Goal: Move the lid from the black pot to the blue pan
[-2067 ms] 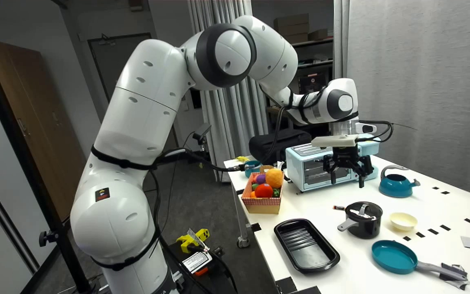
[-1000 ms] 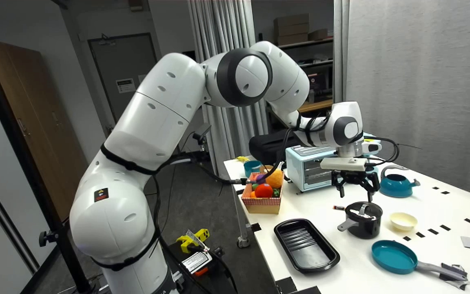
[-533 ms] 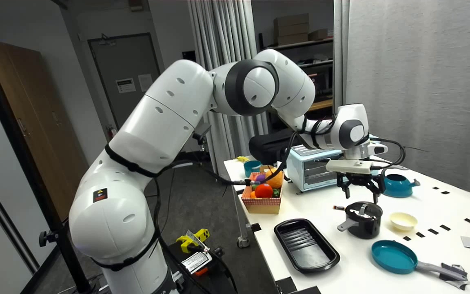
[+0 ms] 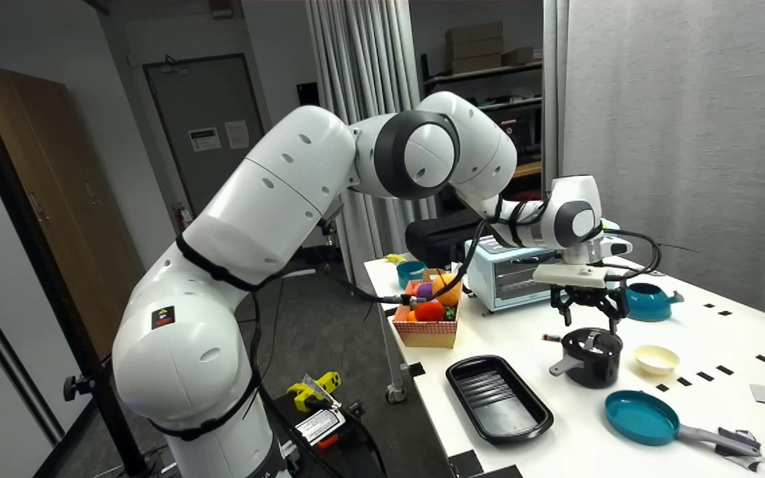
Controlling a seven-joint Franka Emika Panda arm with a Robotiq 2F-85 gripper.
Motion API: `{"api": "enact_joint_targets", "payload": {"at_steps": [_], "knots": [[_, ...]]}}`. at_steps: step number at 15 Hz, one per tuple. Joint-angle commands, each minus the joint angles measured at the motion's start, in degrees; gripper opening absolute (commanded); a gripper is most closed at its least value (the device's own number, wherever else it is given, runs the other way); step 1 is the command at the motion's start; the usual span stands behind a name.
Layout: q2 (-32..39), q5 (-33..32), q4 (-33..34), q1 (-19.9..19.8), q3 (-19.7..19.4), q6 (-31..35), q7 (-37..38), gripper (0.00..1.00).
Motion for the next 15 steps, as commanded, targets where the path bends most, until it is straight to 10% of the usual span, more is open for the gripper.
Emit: {"api": "enact_joint_targets", "payload": {"at_steps": [1, 5, 15], "knots": [[2.00, 1.17, 3.23, -0.15, 0.17, -1.45, -1.08, 0.95], [2.36, 1.16, 3.22, -0.08, 0.04, -1.41, -0.71, 0.82], [2.60, 1.10, 3.83, 0.21, -0.26, -1.50, 0.12, 0.01]]}}
